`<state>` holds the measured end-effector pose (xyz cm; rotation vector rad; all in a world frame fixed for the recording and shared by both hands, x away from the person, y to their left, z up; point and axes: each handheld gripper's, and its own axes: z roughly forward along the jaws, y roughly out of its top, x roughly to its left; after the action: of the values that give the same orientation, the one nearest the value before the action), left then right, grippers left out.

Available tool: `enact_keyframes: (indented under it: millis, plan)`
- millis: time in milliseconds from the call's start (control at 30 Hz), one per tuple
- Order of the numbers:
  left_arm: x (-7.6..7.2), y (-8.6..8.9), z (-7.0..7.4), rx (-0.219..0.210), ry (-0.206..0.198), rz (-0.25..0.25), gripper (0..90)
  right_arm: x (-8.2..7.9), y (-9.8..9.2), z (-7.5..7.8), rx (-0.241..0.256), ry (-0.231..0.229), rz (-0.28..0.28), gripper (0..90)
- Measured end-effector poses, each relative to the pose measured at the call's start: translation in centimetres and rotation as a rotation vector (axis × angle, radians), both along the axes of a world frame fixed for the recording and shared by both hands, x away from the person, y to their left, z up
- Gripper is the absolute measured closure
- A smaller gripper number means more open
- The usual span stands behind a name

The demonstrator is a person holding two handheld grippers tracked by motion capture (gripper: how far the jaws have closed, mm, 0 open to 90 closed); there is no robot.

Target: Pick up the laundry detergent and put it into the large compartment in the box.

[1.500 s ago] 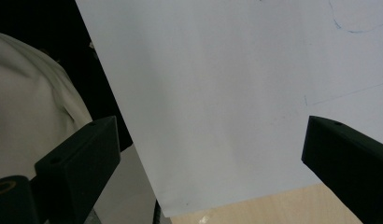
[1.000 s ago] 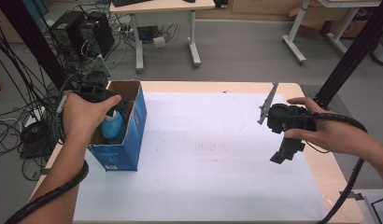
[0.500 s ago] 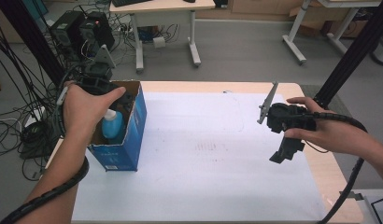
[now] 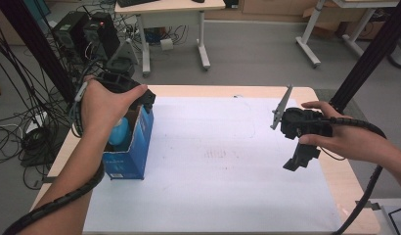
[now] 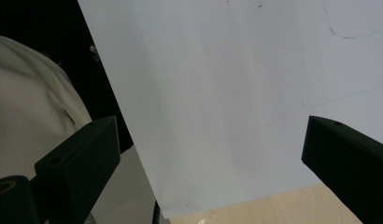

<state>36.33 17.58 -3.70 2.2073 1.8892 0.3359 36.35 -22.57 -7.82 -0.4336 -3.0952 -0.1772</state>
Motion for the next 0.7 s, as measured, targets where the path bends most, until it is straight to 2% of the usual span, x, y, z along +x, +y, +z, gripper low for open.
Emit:
enact_keyframes:
  millis: [233, 700]
  plan:
    - [0.4, -1.6, 0.1, 0.003, -0.005, -0.034, 4.5, 0.1, -0.1, -0.1, 0.003, 0.003, -0.004, 4.5]
    - [0.6, -3.7, 0.4, 0.018, -0.013, -0.092, 4.5, 0.3, -0.2, -0.1, -0.005, 0.005, -0.006, 4.5]
